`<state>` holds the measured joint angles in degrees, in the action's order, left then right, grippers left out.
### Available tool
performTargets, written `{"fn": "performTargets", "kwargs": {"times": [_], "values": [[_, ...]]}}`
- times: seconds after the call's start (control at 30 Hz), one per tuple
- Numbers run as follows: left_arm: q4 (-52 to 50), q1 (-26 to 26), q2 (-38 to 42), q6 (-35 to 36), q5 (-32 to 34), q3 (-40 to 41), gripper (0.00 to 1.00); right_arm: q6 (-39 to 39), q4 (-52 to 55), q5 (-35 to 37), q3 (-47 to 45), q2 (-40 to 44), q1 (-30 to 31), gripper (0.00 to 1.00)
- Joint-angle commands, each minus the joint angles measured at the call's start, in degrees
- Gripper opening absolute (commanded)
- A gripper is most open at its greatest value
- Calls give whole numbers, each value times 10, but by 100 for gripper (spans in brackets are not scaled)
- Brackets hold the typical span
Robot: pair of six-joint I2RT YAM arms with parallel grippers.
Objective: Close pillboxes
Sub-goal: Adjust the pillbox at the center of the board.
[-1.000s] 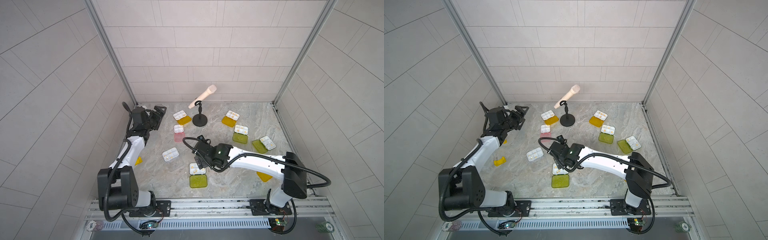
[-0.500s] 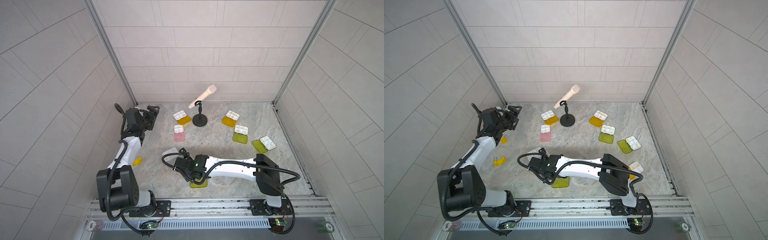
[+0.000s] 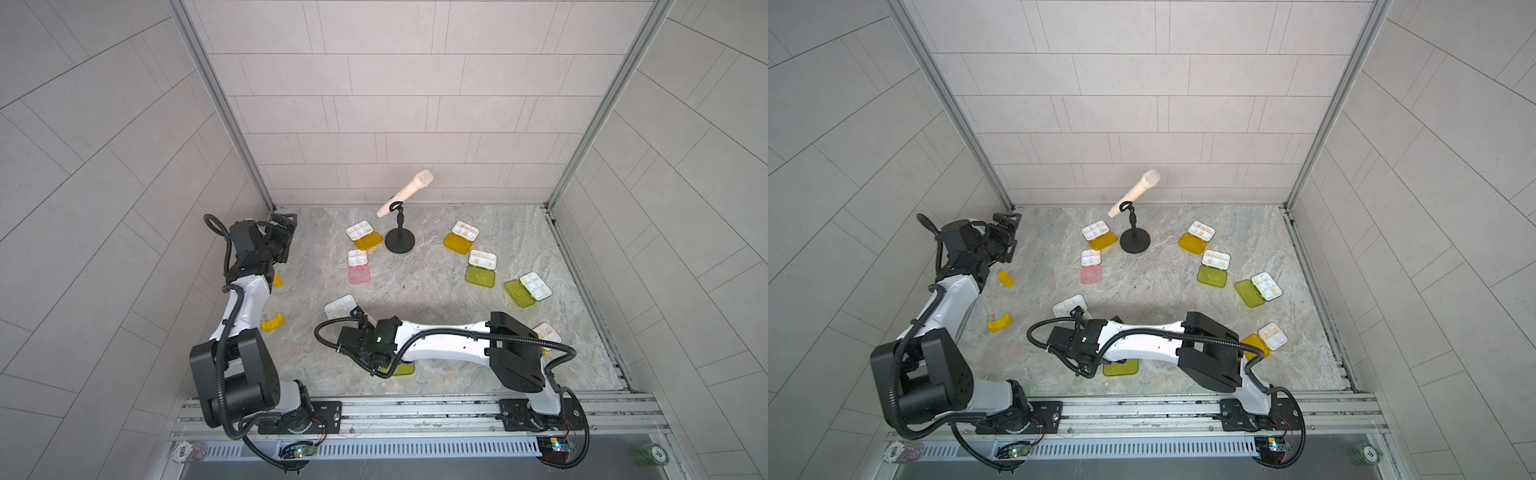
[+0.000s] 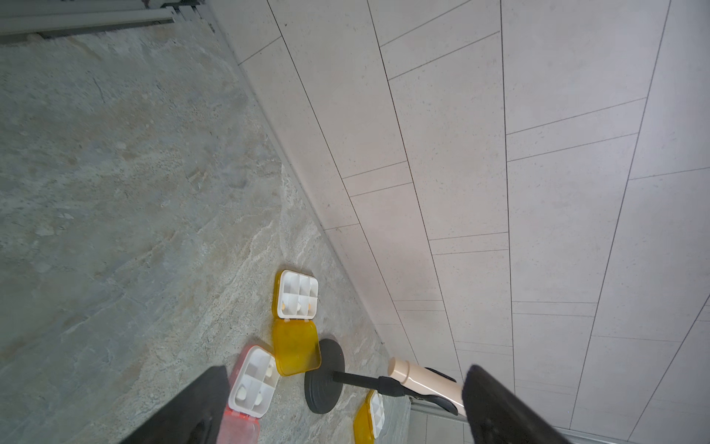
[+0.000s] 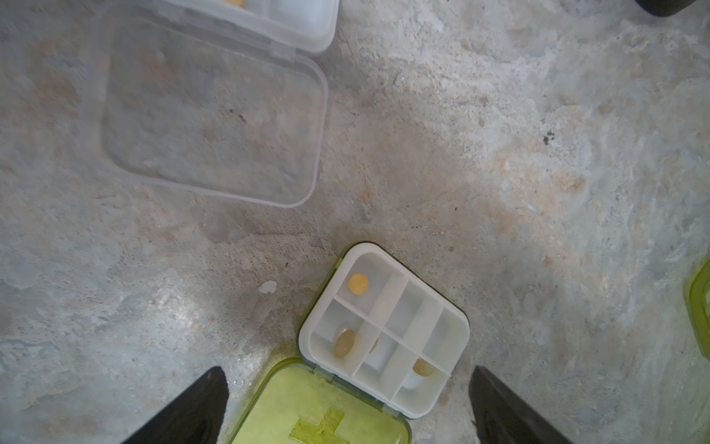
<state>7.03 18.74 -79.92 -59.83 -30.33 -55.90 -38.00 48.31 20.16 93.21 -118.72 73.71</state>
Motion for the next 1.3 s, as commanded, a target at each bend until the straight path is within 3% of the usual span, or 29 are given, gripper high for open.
{"fn": "performTargets", "kwargs": {"times": [0.0,0.5,1.27], "values": [[9,6,7,-10,-2,3,100,-6,25,21,17,-17,11,99],[19,6,3,-19,-7,7,100,-17,66,59,26,-46,26,100],[25,3,1,-22,-12,10,100,-36,65,75,-69,2,11,100]]}}
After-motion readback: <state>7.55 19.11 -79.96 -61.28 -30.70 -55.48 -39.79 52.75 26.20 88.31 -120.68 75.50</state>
